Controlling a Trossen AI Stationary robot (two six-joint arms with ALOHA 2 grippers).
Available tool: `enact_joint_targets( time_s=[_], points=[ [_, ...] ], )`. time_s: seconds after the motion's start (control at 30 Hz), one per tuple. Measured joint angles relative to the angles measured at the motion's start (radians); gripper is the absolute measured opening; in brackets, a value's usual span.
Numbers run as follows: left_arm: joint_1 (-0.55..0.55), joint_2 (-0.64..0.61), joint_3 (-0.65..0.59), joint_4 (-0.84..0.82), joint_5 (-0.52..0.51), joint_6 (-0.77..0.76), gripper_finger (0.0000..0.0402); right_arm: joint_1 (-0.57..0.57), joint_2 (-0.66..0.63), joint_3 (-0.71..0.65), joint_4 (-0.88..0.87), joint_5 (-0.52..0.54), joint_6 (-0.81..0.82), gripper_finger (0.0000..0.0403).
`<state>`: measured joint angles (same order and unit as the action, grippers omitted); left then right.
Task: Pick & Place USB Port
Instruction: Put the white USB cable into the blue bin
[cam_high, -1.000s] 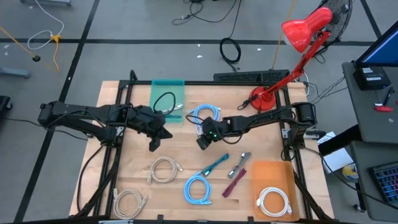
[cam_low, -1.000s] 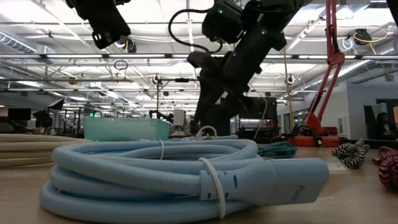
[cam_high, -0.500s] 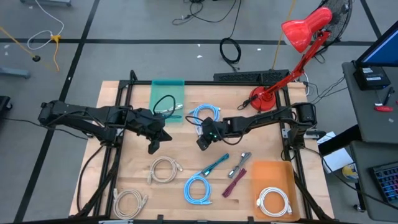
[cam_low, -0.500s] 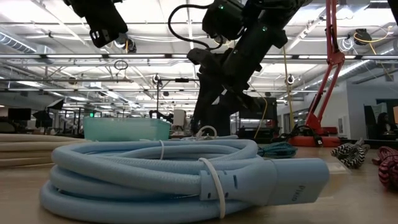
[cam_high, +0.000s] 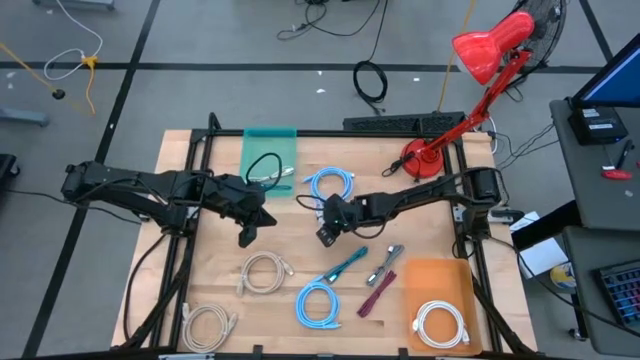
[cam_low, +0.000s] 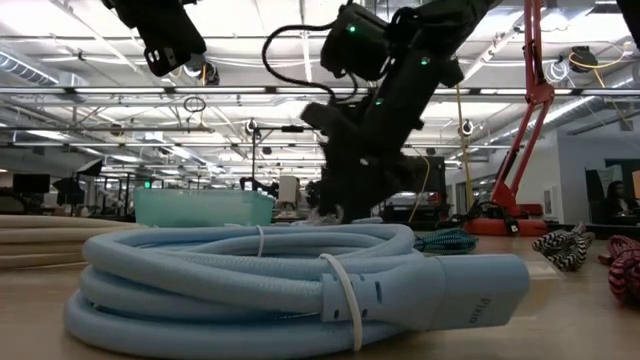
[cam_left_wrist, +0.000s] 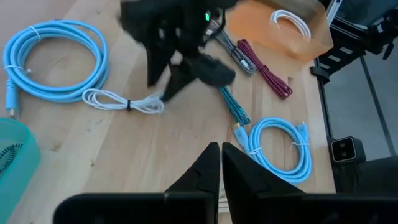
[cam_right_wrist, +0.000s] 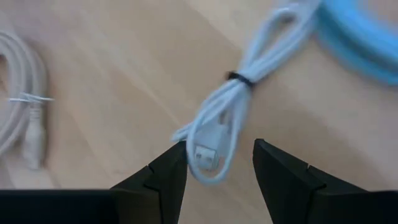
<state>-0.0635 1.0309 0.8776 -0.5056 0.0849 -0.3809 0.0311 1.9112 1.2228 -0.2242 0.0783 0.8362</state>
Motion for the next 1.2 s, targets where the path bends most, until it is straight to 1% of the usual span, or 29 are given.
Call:
enact_joint_targets(
  time_s=[0.13, 0.23, 0.3, 0.4, 0.5, 0.53, 0.57, 0.63, 0.7, 0.77, 0.87, 1.03, 1.2],
  points=[
    [0.000, 0.000, 0.000, 0.000, 0.000, -0.001, 0.0004, 0.012, 0.030, -0.003, -0.006, 0.001, 0.036, 0.0168],
    [-0.001, 0.000, 0.000, -0.001, 0.000, -0.003, 0.0006, 0.010, 0.035, -0.001, -0.020, -0.006, 0.058, 0.0148],
    [-0.001, 0.000, 0.000, -0.011, 0.000, -0.001, 0.0013, 0.011, 0.035, -0.001, -0.023, -0.004, 0.058, 0.0123],
    [-0.004, 0.000, 0.000, -0.025, 0.000, 0.003, 0.0018, 0.010, 0.028, -0.003, -0.028, -0.003, 0.045, 0.0074],
    [-0.004, 0.000, 0.000, -0.034, 0.000, 0.009, 0.0012, 0.008, 0.027, -0.003, -0.026, -0.024, 0.040, 0.0022],
    [-0.004, 0.000, 0.000, -0.038, 0.000, 0.012, 0.0008, 0.005, 0.027, -0.004, -0.026, -0.035, 0.037, 0.0011],
    [-0.004, 0.000, 0.000, -0.041, 0.000, 0.016, 0.0004, 0.004, 0.027, -0.004, -0.024, -0.053, 0.036, 0.0007],
    [-0.004, 0.000, 0.000, -0.045, 0.000, 0.024, 0.0003, 0.003, 0.027, -0.004, -0.016, -0.071, 0.046, 0.0013],
    [-0.004, 0.000, 0.000, -0.045, -0.001, 0.029, 0.0008, 0.003, 0.027, -0.004, -0.013, -0.093, 0.049, 0.0018],
    [-0.004, 0.000, 0.000, -0.046, -0.008, 0.029, 0.0015, 0.003, 0.027, -0.004, -0.014, -0.125, 0.049, 0.0014],
    [-0.004, 0.000, 0.000, -0.045, -0.008, 0.033, 0.0017, 0.005, 0.027, -0.004, -0.014, -0.200, 0.051, 0.0003],
    [-0.003, 0.000, 0.000, -0.045, -0.009, 0.047, 0.0003, 0.037, 0.019, -0.004, -0.020, -0.310, 0.087, 0.0002],
    [-0.004, 0.000, 0.000, -0.045, -0.034, 0.049, 0.0016, 0.077, -0.011, -0.004, -0.062, -0.350, 0.115, 0.0001]
  ],
)
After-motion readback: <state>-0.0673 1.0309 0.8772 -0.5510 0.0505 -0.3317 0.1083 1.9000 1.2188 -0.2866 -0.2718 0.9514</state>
